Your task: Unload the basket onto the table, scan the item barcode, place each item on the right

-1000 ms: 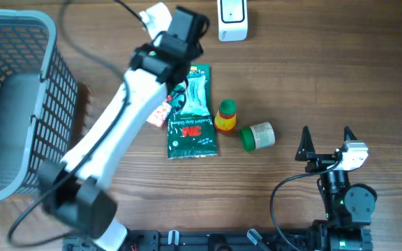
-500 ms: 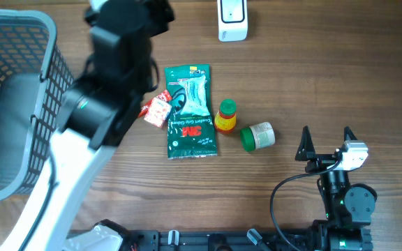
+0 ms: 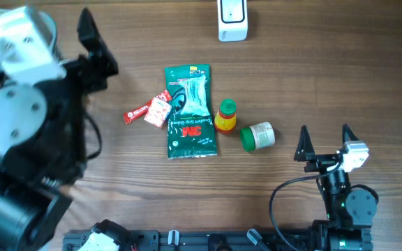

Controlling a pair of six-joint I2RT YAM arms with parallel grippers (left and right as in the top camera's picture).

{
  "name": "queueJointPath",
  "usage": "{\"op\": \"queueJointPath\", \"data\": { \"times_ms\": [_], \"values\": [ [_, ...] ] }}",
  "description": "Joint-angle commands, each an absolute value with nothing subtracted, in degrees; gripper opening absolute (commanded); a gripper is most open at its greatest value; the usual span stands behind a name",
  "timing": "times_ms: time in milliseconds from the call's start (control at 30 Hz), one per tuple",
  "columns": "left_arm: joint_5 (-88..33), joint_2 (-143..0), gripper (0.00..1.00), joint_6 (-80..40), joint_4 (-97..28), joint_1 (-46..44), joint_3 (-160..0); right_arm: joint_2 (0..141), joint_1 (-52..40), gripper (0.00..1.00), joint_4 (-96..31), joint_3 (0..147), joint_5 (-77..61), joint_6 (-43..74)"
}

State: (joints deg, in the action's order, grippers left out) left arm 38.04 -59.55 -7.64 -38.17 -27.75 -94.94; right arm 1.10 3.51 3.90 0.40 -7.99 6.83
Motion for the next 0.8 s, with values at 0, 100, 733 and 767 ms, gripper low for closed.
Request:
{"op": "queueJointPath", "data": {
  "times_ms": [0,100,733,767],
  "values": [
    [38.1,-57.6,0.96,-6.4,-38.8,-27.5,-94.9,1.0,3.6,1.00,5.7,0.3,-11.7,16.1],
    [38.0,-56.7,0.96,-6.4,-39.1,-27.5,-94.9,1.0,3.6,1.00,6.0,0.3,-12.2,24.5],
    [34.1,-56.1,1.00,-6.4,-31.1,-27.5,-94.9,1.0,3.6,1.00,11.5,0.3,-13.7,52.8],
    [34.1,-56.1,1.00,-6.4,-31.1,-27.5,-94.9,1.0,3.6,1.00,9.9,0.3,-13.6,55.8]
  ]
}}
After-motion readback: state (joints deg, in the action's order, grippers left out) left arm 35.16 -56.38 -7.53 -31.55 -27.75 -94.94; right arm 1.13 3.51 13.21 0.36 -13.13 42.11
